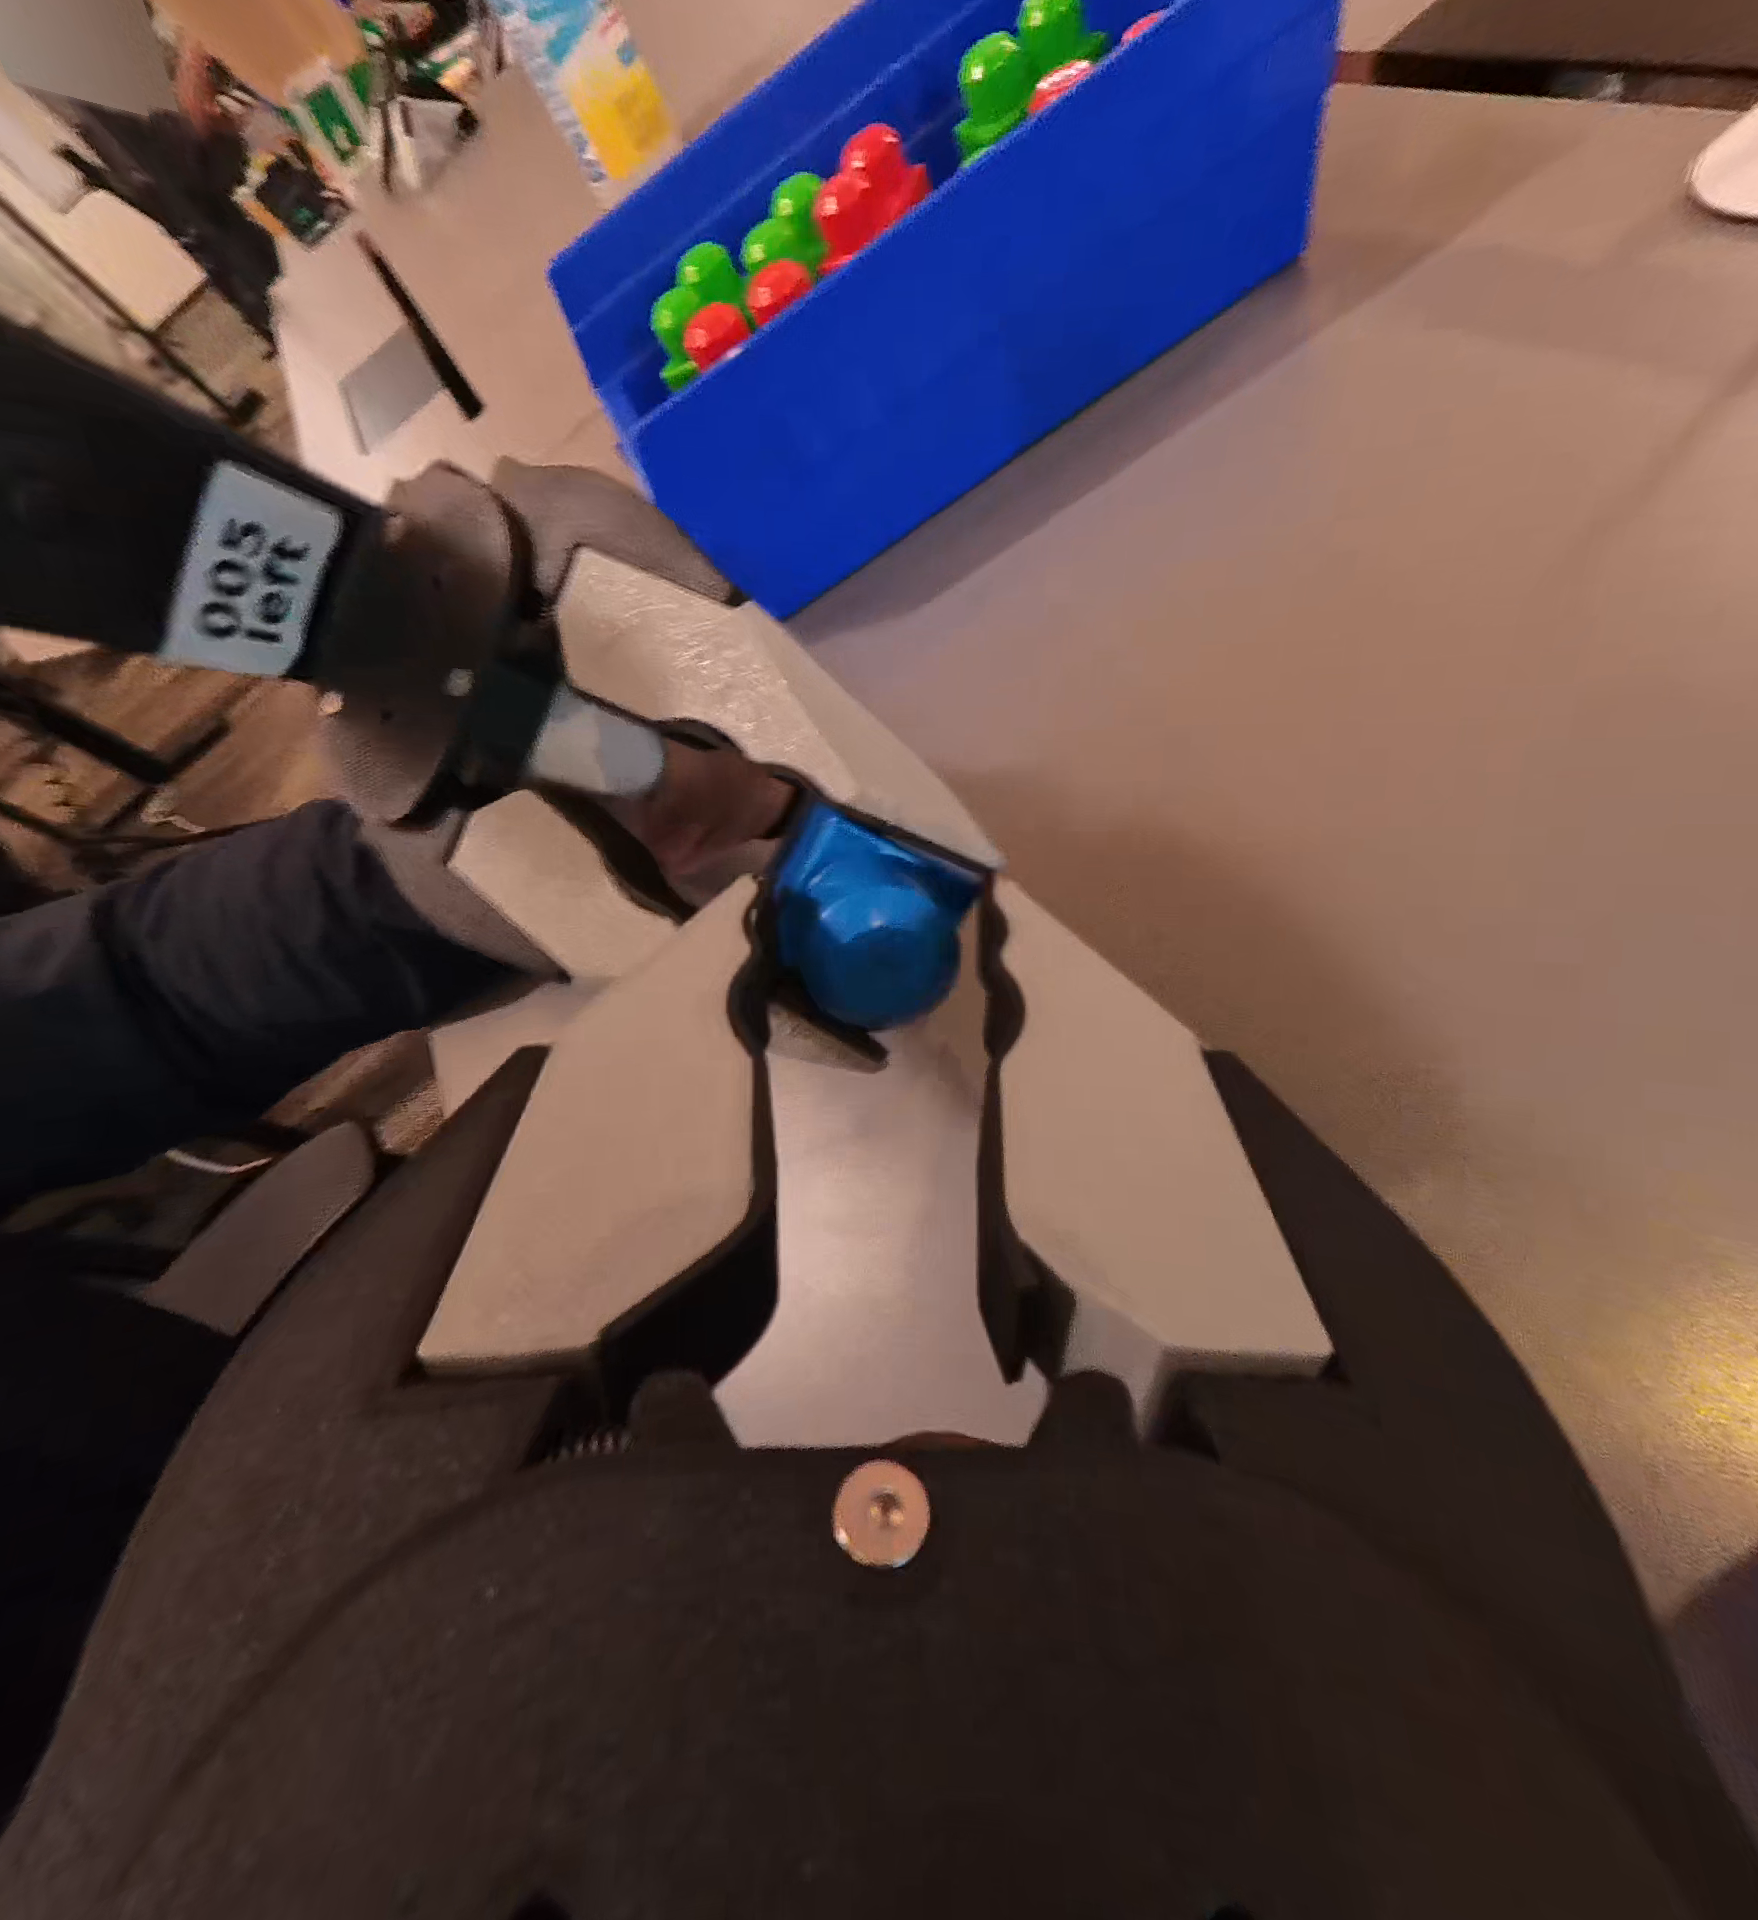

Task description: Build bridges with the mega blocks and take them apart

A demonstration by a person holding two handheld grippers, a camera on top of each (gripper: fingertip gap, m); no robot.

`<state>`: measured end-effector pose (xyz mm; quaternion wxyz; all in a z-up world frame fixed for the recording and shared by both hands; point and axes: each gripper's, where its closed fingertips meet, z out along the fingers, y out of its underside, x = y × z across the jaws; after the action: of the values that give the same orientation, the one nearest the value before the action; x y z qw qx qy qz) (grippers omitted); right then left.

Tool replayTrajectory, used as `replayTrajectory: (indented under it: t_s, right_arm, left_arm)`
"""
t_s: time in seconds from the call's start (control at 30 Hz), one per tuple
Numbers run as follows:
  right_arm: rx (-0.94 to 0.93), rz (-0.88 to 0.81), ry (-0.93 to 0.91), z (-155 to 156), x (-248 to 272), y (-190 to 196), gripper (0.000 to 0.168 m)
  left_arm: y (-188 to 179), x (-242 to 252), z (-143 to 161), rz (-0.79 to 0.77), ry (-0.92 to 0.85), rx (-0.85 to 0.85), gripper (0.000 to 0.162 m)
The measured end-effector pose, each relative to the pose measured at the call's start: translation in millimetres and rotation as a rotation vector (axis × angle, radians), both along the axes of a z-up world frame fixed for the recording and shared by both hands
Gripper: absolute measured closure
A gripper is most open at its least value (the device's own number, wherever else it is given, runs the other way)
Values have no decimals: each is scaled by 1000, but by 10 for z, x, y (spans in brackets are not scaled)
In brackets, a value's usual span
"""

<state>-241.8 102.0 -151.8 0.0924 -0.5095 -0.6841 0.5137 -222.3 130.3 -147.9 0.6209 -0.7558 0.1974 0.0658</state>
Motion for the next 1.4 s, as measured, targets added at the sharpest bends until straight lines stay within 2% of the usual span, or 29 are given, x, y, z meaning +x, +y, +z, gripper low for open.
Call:
replayTrajectory:
  t_s: [0.2,0.33,0.43,0.53,0.63,0.77,0.83,0.87,0.93,1.07,1.2,1.33,1.4]
  right_arm:
    - [-5,-6,-8,-64,16,51,134]
    - [14,-99,60,143,96,371,135]
    - [50,-293,194,565,185,1012,135]
    - [222,-586,237,787,364,2018,135]
    - [379,-792,115,611,556,2875,134]
    - [442,-834,-77,96,566,3373,134]
    - [456,-819,-207,-212,548,3491,135]
    - [467,-825,-235,-287,534,3543,130]
    - [470,-840,-200,-241,474,3574,121]
    - [491,-836,-99,12,389,3485,125]
    - [549,-768,-261,-246,445,3463,127]
    - [515,-608,-432,-632,444,3225,139]
    - [538,-565,-420,-642,361,3166,154]
  left_arm:
    - [35,13,-88,20,54,-35,128]
    - [54,-174,-177,120,99,-78,126]
    - [62,-350,-316,189,32,-159,119]
    - [60,-512,-526,260,-66,-267,113]
    - [36,-605,-684,298,-124,-343,110]
    - [24,-622,-737,303,-142,-370,111]
    - [21,-626,-750,304,-129,-374,111]
    - [17,-636,-761,307,-122,-377,111]
    - [7,-665,-785,315,-119,-385,112]
    - [-7,-701,-831,324,-156,-407,112]
    - [-17,-701,-858,325,-151,-424,112]
    - [-15,-681,-882,318,-139,-435,113]
    - [-19,-683,-904,319,-133,-448,113]
